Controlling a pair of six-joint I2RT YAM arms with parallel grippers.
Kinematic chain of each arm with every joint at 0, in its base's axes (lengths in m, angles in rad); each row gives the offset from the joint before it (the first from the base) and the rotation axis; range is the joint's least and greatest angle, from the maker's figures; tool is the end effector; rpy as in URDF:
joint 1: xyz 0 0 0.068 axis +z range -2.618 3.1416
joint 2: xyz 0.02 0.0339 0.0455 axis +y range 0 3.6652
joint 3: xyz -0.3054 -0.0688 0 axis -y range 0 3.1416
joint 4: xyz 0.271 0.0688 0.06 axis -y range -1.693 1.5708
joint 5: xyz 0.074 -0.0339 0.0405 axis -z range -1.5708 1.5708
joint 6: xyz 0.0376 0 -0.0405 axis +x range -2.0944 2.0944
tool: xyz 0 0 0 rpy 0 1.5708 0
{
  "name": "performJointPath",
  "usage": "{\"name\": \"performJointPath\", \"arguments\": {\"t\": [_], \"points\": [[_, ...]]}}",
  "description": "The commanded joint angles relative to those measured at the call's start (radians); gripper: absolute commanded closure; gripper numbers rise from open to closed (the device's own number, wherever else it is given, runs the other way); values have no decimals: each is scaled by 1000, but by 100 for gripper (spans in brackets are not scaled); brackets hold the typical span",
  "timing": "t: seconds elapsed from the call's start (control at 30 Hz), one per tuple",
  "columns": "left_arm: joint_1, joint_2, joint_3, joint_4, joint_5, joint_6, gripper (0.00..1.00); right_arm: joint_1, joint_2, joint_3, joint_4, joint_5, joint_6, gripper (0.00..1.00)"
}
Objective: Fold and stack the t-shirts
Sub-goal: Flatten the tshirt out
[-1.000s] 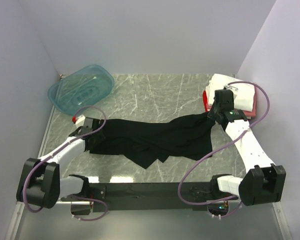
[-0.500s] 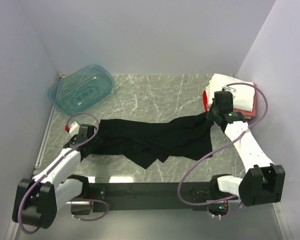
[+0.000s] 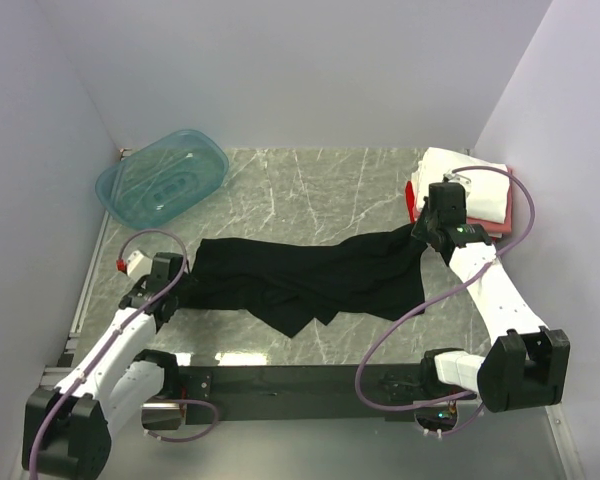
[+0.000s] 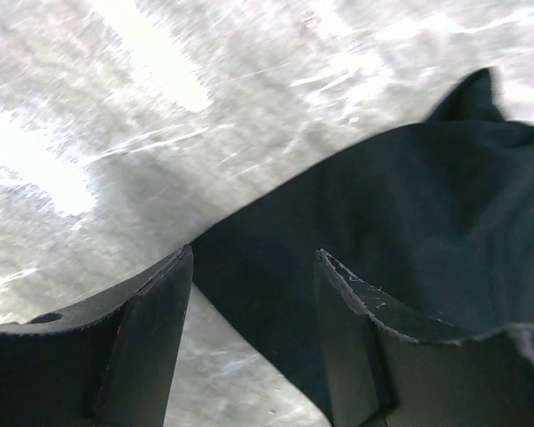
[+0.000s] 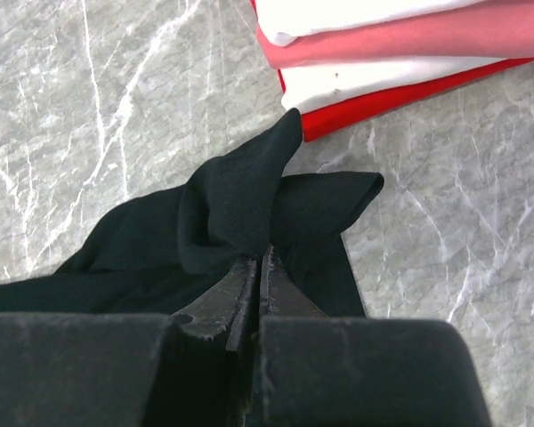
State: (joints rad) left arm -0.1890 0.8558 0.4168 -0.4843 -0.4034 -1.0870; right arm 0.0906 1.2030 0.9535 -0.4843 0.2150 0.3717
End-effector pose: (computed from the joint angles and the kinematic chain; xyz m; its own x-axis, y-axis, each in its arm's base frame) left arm 0.1561 -0.0148 0.1966 -0.3115 -0.7694 -0.5577 -0.7213 0.5735 -0.3883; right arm 0.2695 0.0164 0.3155 -0.5962 0.3021 -0.7438 0.3069 0.9419 0.1366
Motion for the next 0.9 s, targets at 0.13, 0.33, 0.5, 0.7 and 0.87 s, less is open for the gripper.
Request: {"name": "performJointPath", "arguments": {"t": [0.13, 0.33, 0.5, 0.7, 0.87], "points": [[3, 112, 42, -34, 5, -11, 39, -14, -3, -15, 42, -22, -17, 100], [3, 143, 45, -28, 20, -4, 40, -20, -10, -21, 47, -40, -17, 100], [2, 201, 57, -22, 28, 7, 43, -22, -11, -24, 47, -45, -20, 100], [3, 229, 60, -5, 40, 27, 62, -28, -23, -32, 49, -51, -20, 100], [3, 221, 60, -8, 57, 33, 99, -29, -23, -35, 52, -54, -20, 100]]}}
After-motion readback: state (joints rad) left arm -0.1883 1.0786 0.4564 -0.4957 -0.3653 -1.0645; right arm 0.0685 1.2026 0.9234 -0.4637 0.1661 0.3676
